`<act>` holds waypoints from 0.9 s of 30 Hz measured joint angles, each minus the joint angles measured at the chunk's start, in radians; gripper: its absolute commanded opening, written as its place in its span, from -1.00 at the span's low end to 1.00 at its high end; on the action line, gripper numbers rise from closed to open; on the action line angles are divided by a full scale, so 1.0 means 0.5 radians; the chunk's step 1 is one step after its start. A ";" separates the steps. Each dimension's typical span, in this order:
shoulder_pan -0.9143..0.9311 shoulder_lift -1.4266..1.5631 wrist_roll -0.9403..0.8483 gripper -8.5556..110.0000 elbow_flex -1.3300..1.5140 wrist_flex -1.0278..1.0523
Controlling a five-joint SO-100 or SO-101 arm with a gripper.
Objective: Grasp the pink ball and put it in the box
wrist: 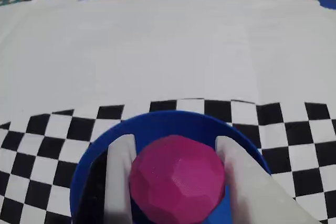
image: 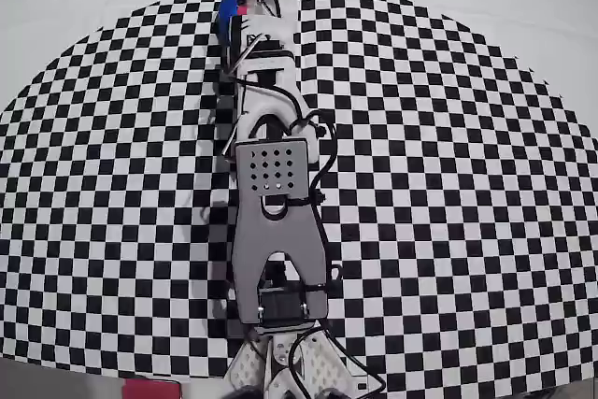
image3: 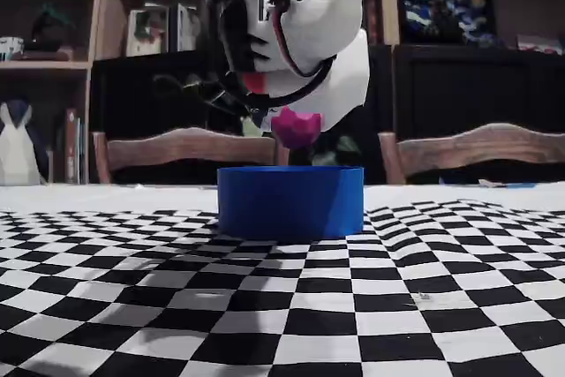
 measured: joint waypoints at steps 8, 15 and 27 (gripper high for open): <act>0.018 -0.031 0.000 -0.85 -0.040 0.000; 0.015 -0.031 0.000 -0.85 -0.046 0.018; 0.012 -0.052 0.000 -0.85 -0.052 0.025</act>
